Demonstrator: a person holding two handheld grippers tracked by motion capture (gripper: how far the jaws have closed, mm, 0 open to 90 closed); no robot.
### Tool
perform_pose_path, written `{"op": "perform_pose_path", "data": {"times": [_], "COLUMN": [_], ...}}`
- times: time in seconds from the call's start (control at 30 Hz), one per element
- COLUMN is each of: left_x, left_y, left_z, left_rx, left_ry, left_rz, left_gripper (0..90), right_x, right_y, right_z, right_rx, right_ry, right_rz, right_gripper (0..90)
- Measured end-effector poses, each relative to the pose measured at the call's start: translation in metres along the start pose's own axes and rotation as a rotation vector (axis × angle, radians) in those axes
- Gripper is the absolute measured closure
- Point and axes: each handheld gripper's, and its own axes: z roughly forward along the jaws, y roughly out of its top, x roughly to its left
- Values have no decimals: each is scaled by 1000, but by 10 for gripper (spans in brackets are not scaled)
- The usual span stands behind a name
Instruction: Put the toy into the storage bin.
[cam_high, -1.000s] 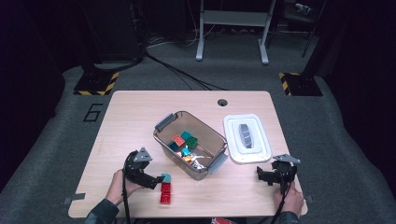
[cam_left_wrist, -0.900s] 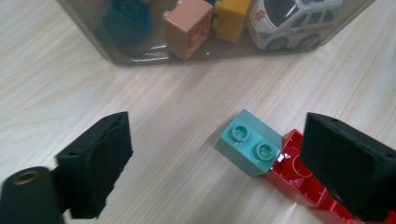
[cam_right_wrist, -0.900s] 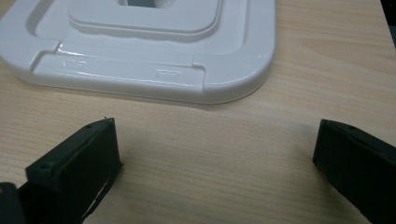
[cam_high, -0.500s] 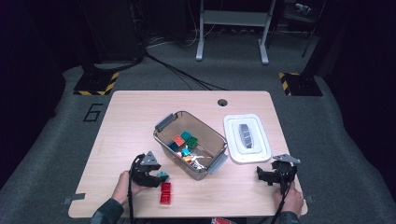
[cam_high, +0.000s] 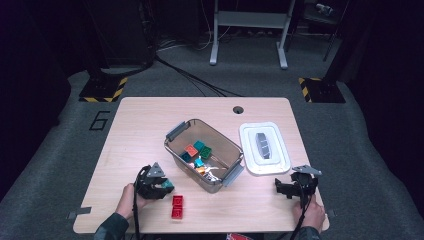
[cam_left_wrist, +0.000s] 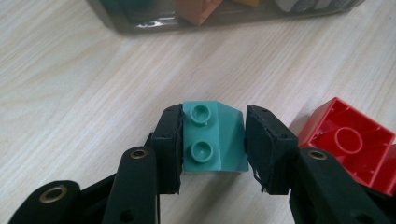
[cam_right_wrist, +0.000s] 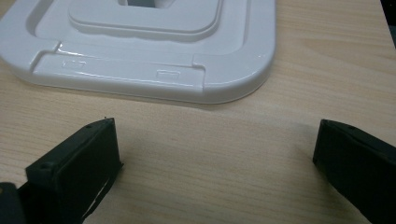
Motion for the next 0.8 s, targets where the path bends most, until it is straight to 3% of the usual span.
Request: {"op": "perform_pose_path", "data": {"times": [0.13, 0.23, 0.37, 0.43, 0.8], "left_x": [0, 0, 0, 1, 8], "left_y": [-4, -6, -6, -6, 8], "left_z": [3, 3, 2, 0, -22], "left_rx": [8, -2, -9, -28, -80], "left_ry": [14, 25, 33, 21, 35], "left_rz": [-2, -2, 2, -19, -45], "left_gripper": [517, 576, 587, 588, 588], "right_x": [0, 0, 0, 0, 0], "right_y": [0, 0, 0, 0, 0], "right_z": [0, 0, 0, 0, 0], "right_rx": [0, 0, 0, 0, 0], "right_ry": [0, 0, 0, 0, 0], "right_rz": [0, 0, 0, 0, 0], "right_gripper": [0, 0, 0, 0, 0]}}
